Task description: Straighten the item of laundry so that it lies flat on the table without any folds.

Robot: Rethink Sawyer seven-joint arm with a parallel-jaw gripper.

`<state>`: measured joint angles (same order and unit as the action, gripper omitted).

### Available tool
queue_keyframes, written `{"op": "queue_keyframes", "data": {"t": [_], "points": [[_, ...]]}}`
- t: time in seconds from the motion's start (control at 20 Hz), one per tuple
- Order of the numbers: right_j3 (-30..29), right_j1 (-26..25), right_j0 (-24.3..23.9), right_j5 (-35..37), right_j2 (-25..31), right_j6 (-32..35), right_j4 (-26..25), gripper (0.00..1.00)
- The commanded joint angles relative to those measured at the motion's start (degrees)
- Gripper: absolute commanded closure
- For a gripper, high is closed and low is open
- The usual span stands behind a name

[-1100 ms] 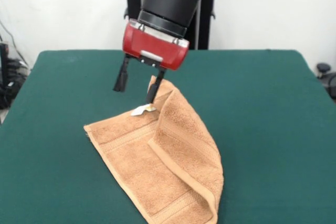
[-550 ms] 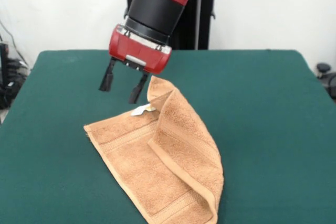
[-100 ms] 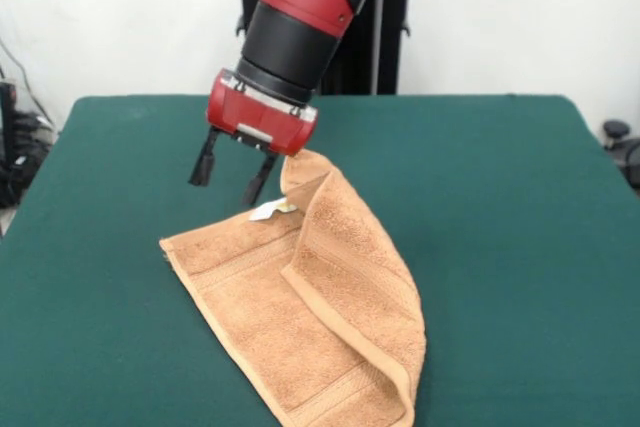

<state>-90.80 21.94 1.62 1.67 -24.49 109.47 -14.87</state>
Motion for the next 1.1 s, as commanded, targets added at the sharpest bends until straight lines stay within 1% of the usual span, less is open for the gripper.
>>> {"op": "queue_keyframes", "data": {"t": [0.05, 0.35, 0.5, 0.55, 0.65, 1.1], "points": [[-2.4, -4.2, 2.5, -3.4, 2.7, 10.0, 2.0, 0.00], [-1.5, -5.1, 0.7, -4.4, 6.5, 9.1, 1.7, 0.00], [-2.3, -3.4, -0.6, -4.8, 9.8, 8.7, 1.0, 0.00], [-2.3, -2.8, -0.8, -4.0, 10.6, 8.2, 0.9, 0.00], [-2.1, -2.5, -0.4, -2.8, 11.1, 8.1, 1.4, 0.00], [-1.5, -2.1, -0.2, -2.7, 14.0, 8.1, 1.6, 0.00]]}}
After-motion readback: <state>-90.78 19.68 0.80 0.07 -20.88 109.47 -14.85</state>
